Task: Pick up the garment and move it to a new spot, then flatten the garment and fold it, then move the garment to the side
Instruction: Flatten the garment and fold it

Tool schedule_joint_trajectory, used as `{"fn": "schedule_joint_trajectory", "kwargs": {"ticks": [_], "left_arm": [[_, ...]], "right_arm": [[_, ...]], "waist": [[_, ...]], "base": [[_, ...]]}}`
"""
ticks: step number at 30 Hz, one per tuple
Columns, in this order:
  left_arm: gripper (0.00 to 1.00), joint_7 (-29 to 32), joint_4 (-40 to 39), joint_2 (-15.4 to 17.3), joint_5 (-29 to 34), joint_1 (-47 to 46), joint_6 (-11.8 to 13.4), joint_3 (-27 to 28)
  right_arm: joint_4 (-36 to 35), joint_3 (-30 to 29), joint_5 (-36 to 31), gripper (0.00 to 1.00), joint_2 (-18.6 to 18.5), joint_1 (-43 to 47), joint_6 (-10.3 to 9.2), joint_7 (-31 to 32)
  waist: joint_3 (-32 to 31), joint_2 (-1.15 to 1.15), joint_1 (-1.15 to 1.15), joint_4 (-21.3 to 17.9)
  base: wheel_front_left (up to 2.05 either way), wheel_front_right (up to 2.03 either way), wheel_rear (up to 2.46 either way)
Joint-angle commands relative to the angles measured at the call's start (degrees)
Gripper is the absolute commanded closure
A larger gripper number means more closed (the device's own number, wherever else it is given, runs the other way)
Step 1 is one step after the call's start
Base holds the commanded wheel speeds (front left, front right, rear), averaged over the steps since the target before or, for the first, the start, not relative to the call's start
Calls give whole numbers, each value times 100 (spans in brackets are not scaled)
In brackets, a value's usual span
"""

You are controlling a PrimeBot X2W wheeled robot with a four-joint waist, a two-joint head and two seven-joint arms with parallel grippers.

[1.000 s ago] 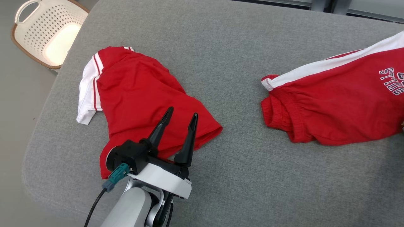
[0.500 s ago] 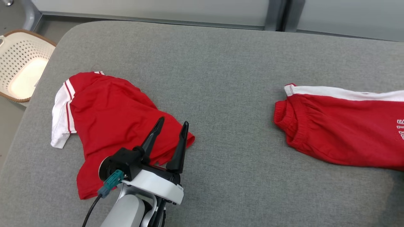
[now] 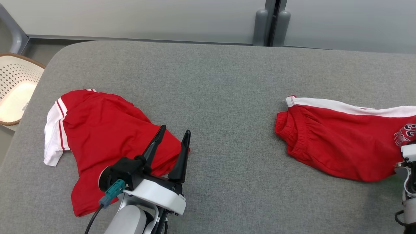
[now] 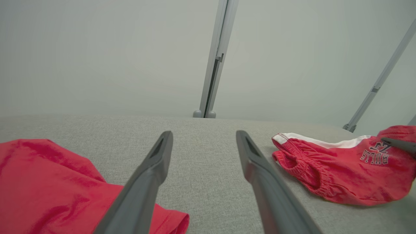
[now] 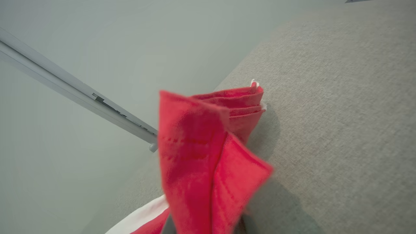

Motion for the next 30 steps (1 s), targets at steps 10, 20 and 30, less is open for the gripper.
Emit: {"fn": "schedule_joint_trajectory", "kwargs": {"ticks": [10, 20, 30], "left_arm": [[0, 0, 69, 21, -41, 229, -7, 51], [0, 0, 114, 23, -65, 356, 10, 24], [0, 0, 132, 21, -143, 467, 50, -34]], "right_arm": [[-1191, 1446, 1041, 100, 162, 500, -1, 167], [-1666, 2491, 1640, 100, 88, 866, -1, 239], [-1344, 3637, 1661, 0, 8, 998, -1, 203]], "waist": [[-304, 0, 0, 199], [-448, 0, 0, 451], [-482, 0, 0, 646]], "base": [[0, 0, 0], [0, 0, 0], [0, 0, 0]]}}
